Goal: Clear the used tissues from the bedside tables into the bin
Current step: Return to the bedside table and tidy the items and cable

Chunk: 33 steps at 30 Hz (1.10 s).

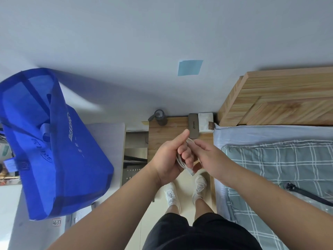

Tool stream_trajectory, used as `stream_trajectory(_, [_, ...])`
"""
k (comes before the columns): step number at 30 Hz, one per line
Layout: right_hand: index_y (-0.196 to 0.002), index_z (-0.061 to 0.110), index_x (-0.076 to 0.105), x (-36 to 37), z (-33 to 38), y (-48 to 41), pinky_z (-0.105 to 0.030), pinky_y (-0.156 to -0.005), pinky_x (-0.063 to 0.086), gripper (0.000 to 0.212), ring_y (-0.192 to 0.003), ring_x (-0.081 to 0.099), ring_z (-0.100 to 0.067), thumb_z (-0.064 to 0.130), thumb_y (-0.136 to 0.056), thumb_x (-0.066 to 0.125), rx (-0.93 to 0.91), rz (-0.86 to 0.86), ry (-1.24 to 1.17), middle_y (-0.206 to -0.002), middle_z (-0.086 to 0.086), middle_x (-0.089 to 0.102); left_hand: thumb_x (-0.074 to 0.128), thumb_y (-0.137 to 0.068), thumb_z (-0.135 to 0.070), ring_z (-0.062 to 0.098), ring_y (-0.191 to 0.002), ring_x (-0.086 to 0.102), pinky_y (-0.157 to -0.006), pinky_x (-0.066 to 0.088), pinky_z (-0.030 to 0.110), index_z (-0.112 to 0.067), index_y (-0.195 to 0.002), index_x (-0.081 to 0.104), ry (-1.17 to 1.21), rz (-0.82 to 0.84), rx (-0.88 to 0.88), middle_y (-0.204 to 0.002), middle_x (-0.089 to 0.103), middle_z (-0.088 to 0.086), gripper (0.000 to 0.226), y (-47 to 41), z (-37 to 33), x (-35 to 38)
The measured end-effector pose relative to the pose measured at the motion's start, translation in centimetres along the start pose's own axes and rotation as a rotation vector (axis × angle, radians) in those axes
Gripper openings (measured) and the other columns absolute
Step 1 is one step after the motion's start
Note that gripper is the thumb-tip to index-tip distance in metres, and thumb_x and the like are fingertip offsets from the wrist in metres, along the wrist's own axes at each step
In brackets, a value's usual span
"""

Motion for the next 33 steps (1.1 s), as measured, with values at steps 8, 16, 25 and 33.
stream_trajectory(8, [-0.082, 0.015, 0.055, -1.7, 0.5, 1.5, -0.036, -0.058, 0.046, 0.04, -0.053, 0.054, -0.022, 0.044, -0.107, 0.044, -0.113, -0.094, 0.269, -0.074, -0.03, 0.056, 0.072, -0.091, -0.061, 0.017, -0.059, 0.058, -0.062, 0.052, 0.029, -0.019, -0.065, 0.064, -0.614, -0.304, 0.163, -0.063, 0.065, 0.001, 0.05, 0.7, -1.7, -1.8])
stream_trajectory(16, [-0.096, 0.026, 0.08, -2.6, 0.7, 1.3, -0.022, -0.071, 0.044, 0.028, -0.069, 0.056, -0.01, 0.018, -0.106, 0.054, -0.153, -0.122, 0.183, -0.084, -0.009, 0.066, 0.054, -0.106, -0.053, 0.014, -0.052, 0.045, -0.048, 0.045, 0.026, -0.03, -0.068, 0.062, -0.439, -0.139, 0.145, -0.059, 0.048, -0.003, 0.045, 1.0, -0.6, -0.6])
stream_trajectory(25, [-0.087, 0.021, 0.084, -2.7, -0.9, 0.6, -0.028, -0.064, 0.06, 0.016, -0.072, 0.074, -0.022, 0.031, -0.094, 0.074, 0.035, -0.197, -0.035, -0.079, -0.007, 0.08, 0.062, -0.104, -0.049, 0.012, -0.056, 0.051, -0.048, 0.045, 0.02, -0.002, -0.084, 0.065, -0.735, -0.366, 0.311, -0.063, 0.055, -0.002, 0.051, 0.4, -1.3, -1.7])
stream_trajectory(33, [-0.106, 0.0, 0.077, -2.5, -2.2, 0.3, -0.032, -0.062, 0.055, 0.023, -0.074, 0.068, -0.023, 0.02, -0.099, 0.068, 0.157, -0.106, -0.27, -0.085, -0.015, 0.075, 0.07, -0.099, -0.05, 0.003, -0.053, 0.042, -0.052, 0.036, 0.018, -0.041, -0.059, 0.059, -0.949, -0.365, 0.364, -0.053, 0.048, -0.017, 0.043, 0.2, -1.4, -2.8])
Point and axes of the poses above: each hand's wrist, its own y-axis away from the middle knuckle, its own x-axis out of the palm, z = x × y, the point moved 7 cm from there along -y, towards the middle knuckle
